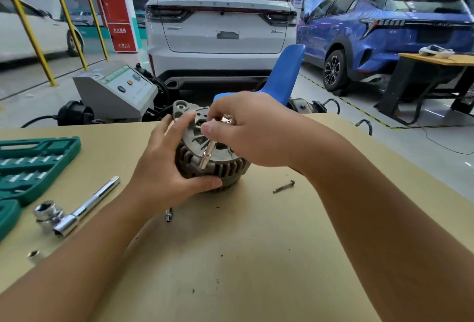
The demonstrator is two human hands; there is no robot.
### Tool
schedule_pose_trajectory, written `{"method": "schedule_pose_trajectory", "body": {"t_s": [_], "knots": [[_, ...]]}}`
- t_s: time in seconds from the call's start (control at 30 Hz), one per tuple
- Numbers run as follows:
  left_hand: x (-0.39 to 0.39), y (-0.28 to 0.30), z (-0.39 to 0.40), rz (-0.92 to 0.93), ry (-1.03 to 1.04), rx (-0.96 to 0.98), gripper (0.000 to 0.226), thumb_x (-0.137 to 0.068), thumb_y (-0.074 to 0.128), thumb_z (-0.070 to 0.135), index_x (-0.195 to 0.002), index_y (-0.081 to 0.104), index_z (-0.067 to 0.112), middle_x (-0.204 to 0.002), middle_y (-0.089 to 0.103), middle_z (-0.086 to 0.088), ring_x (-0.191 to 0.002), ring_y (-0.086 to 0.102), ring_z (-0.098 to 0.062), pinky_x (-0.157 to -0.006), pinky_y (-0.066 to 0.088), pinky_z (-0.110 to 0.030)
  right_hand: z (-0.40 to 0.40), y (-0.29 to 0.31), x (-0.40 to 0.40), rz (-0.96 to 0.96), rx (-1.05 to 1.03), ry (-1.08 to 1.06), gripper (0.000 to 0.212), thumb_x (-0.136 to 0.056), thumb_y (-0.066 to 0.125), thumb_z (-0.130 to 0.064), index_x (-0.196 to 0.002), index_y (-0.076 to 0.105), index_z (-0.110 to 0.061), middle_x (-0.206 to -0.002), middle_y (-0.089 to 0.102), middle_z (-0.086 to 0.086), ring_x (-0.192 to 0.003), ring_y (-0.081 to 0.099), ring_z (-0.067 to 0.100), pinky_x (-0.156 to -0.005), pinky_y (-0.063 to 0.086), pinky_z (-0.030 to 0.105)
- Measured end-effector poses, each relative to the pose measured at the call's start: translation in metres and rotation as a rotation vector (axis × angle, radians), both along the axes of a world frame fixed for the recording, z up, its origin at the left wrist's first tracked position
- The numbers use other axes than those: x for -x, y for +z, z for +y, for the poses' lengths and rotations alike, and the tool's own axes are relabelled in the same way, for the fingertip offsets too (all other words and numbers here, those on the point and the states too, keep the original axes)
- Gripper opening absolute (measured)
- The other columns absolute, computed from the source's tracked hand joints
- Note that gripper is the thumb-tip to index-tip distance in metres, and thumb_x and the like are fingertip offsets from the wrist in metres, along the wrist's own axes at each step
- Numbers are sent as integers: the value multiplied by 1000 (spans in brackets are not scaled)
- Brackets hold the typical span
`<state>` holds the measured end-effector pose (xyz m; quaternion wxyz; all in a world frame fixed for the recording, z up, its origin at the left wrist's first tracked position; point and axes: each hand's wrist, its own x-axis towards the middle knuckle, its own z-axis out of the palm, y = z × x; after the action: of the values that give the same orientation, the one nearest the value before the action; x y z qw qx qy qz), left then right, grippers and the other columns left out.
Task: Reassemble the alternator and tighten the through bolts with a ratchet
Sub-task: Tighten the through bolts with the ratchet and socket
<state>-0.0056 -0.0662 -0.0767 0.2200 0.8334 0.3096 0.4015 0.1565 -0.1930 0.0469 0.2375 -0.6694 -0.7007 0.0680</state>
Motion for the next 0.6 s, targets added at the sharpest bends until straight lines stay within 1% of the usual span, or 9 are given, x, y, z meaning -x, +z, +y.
{"method": "schedule_pose_trajectory", "body": {"t_s": [0.07,0.1,0.17,0.23,0.3,0.37,0.43,0.5,0.6], "knots": [[-2,-5,1,-33,-6,21,125,-41,86,74,-151,29,62,-146,45,13,-122,50,5,-97,43,-22,-1,-4,5,-5,45,15,14,-105,51,-42,-95,56,-33,-74,51,-11,-60,49,3,-48,33,21],[-4,-5,1,-43,-3,26,124,-40,87,73,-150,29,62,-139,49,13,-118,49,9,-91,40,-17,-1,-6,8,-9,62,23,17,-105,50,-40,-90,52,-33,-75,50,-11,-61,47,3,-45,32,17],[-4,-4,0,-47,11,25,123,-38,87,74,-147,32,63,-130,50,9,-112,46,16,-84,38,-13,-2,-8,13,-15,82,37,23,-105,50,-35,-82,47,-33,-77,48,-10,-61,45,4,-45,34,15],[-4,-3,-3,-57,14,18,120,-37,86,75,-144,33,62,-124,47,8,-108,42,25,-81,36,-10,-1,-10,16,1,84,19,20,-105,50,-32,-84,50,-29,-79,51,-5,-60,48,10,-44,35,18],[-6,-2,-8,-73,17,14,115,-37,84,76,-139,32,66,-117,45,12,-103,42,29,-79,36,-8,2,-14,13,2,83,-39,17,-104,50,-28,-89,56,-21,-80,55,1,-60,53,20,-40,38,19],[-8,-1,-12,-79,30,13,112,-37,84,77,-134,29,70,-114,41,14,-97,49,20,-77,37,-9,4,-14,9,32,130,-138,20,-103,53,-30,-83,54,-24,-77,56,7,-51,50,22,-35,37,20],[-13,-3,-16,-70,59,7,111,-39,83,79,-135,29,67,-113,39,8,-90,49,10,-73,39,-13,5,-9,6,58,190,-211,24,-97,62,-35,-77,52,-27,-70,56,8,-45,46,22,-37,41,23],[-19,-4,-20,-67,94,-9,110,-42,82,80,-137,28,64,-113,38,5,-86,49,6,-68,40,-15,6,-7,2,-67,191,-232,29,-91,70,-41,-72,52,-28,-67,53,1,-49,48,20,-43,41,25],[-20,-4,-19,-34,108,-29,110,-45,82,79,-138,27,62,-114,35,4,-77,55,-9,-68,43,-23,7,-12,-1,-340,4,-83,36,-88,72,-42,-67,51,-22,-60,46,-7,-56,44,14,-49,31,28]]}}
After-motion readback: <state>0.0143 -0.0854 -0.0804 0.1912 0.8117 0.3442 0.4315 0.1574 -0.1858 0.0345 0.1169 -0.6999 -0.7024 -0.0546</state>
